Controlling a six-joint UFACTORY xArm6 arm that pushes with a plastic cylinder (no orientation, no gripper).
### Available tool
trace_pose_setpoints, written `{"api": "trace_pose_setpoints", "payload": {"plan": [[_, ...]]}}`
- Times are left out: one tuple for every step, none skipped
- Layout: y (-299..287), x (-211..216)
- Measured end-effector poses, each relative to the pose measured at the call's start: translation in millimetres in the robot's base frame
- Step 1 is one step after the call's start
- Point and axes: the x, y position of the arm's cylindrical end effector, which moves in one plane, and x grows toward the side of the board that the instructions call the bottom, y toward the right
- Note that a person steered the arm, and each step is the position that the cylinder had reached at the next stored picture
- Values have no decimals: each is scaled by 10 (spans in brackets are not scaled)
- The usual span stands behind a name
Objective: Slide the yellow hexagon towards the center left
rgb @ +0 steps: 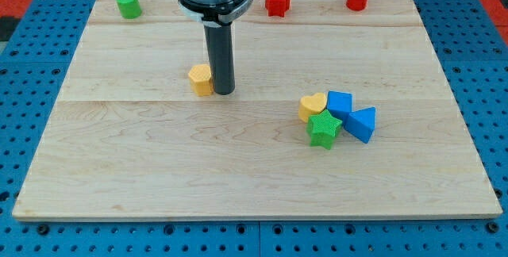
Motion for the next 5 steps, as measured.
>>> {"api": "trace_pose_setpoints", "payload": {"plan": [[-7, -117], [-346, -23], [-954, 4], [-1004, -271], [-926, -283]]}}
